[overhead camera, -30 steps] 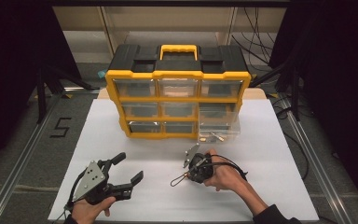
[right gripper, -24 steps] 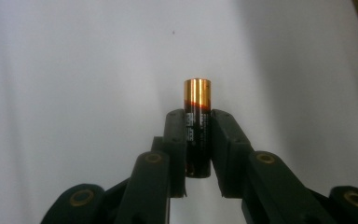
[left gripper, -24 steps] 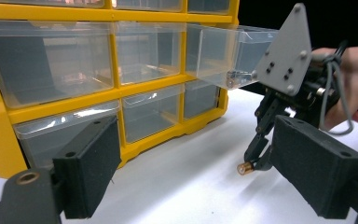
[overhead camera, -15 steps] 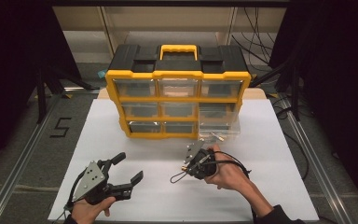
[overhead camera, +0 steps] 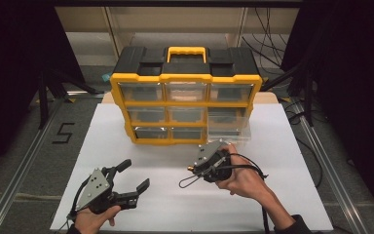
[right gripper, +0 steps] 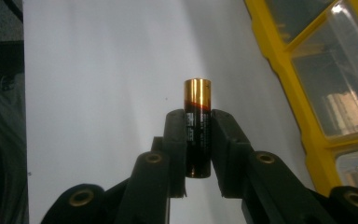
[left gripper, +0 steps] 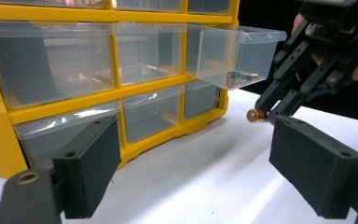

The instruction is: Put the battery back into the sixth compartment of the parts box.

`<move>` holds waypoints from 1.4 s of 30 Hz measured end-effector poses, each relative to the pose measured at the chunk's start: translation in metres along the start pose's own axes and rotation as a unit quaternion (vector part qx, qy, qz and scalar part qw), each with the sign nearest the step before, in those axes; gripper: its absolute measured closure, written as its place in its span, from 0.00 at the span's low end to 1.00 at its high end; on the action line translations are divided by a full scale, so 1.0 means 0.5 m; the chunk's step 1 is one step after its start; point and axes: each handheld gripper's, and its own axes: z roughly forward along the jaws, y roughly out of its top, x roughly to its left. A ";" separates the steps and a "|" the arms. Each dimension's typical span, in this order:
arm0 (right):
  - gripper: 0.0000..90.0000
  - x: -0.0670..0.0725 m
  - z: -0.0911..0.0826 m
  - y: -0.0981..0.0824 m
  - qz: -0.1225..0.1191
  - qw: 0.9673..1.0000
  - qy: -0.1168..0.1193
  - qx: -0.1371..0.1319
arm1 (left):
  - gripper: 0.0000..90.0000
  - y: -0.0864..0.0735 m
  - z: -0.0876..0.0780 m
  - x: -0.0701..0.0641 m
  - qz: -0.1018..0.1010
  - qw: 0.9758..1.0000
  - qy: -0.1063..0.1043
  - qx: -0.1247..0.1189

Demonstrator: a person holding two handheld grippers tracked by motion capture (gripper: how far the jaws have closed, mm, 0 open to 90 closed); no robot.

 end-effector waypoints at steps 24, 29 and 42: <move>0.85 -0.011 -0.100 0.019 0.003 0.996 -0.053 -0.075 | 0.17 0.000 0.000 0.000 0.003 1.000 -0.001 0.001; 0.85 -0.017 -0.115 0.018 0.009 0.994 -0.064 -0.089 | 0.17 0.000 0.000 0.000 0.001 1.000 0.000 0.001; 0.85 -0.030 -0.150 0.014 0.027 0.987 -0.088 -0.129 | 0.17 0.000 0.000 0.000 0.000 1.000 0.000 0.001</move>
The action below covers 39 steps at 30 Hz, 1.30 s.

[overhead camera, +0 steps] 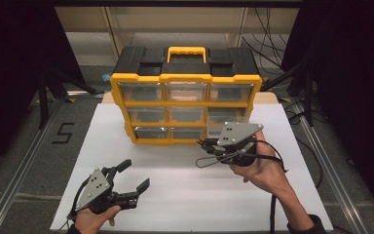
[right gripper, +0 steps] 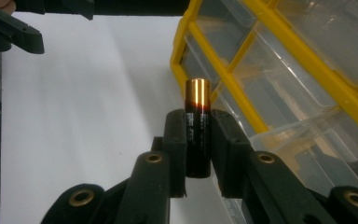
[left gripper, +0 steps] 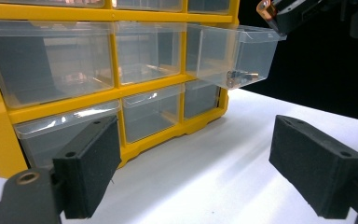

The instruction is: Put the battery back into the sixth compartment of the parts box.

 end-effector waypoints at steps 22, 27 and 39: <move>0.85 -0.055 -0.054 -0.019 0.041 0.996 -0.061 -0.042 | 0.17 0.000 0.000 0.000 0.000 1.000 0.000 0.000; 0.85 -0.069 -0.060 -0.028 0.054 0.995 -0.076 -0.046 | 0.17 0.000 0.000 0.000 0.000 1.000 0.000 0.001; 0.85 -0.100 -0.062 -0.057 0.086 0.990 -0.101 -0.048 | 0.17 0.000 0.000 -0.001 0.000 1.000 0.000 0.001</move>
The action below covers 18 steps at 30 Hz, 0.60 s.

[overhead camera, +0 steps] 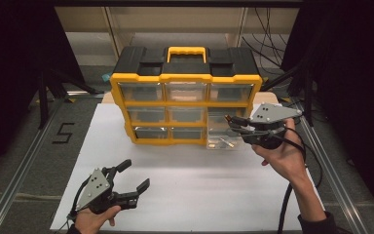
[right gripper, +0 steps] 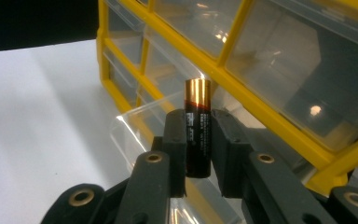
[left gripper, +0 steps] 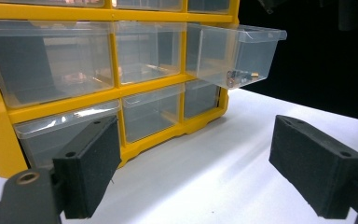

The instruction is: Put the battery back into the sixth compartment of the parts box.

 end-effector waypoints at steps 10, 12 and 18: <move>0.85 -0.027 0.008 -0.024 0.034 0.999 -0.009 0.017 | 0.17 0.000 0.000 0.000 -0.001 1.000 0.000 0.000; 0.85 -0.030 0.012 -0.029 0.040 0.999 -0.010 0.019 | 0.17 0.000 0.000 0.000 -0.001 1.000 0.000 0.000; 0.75 -0.037 0.018 -0.035 0.059 0.998 -0.009 0.015 | 0.17 -0.001 0.001 0.001 -0.001 1.000 0.001 0.000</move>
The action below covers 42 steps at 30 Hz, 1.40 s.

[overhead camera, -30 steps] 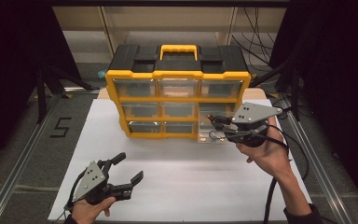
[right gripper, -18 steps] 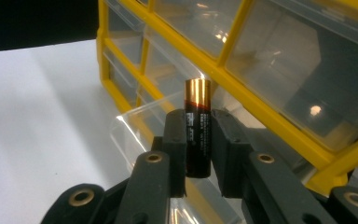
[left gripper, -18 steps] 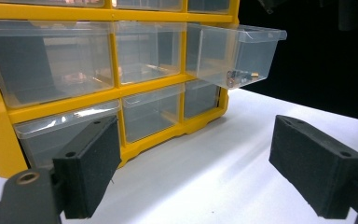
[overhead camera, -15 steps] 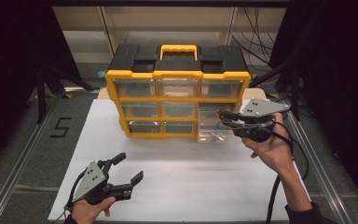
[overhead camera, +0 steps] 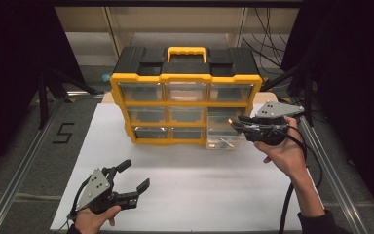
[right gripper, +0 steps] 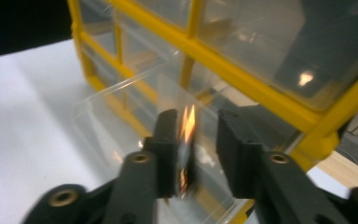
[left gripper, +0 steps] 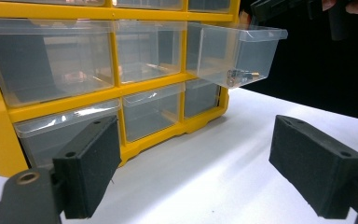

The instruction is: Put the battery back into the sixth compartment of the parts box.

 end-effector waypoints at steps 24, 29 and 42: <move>0.47 0.067 0.004 0.031 -0.022 0.998 0.040 -0.033 | 0.17 0.001 -0.001 0.000 0.001 1.000 0.000 0.000; 0.45 0.083 0.013 0.032 -0.025 0.998 0.049 -0.031 | 0.17 0.001 -0.001 0.000 0.001 1.000 0.000 0.000; 0.41 0.106 0.019 0.032 -0.035 0.997 0.053 -0.040 | 0.17 0.001 -0.001 0.000 0.001 1.000 0.000 0.000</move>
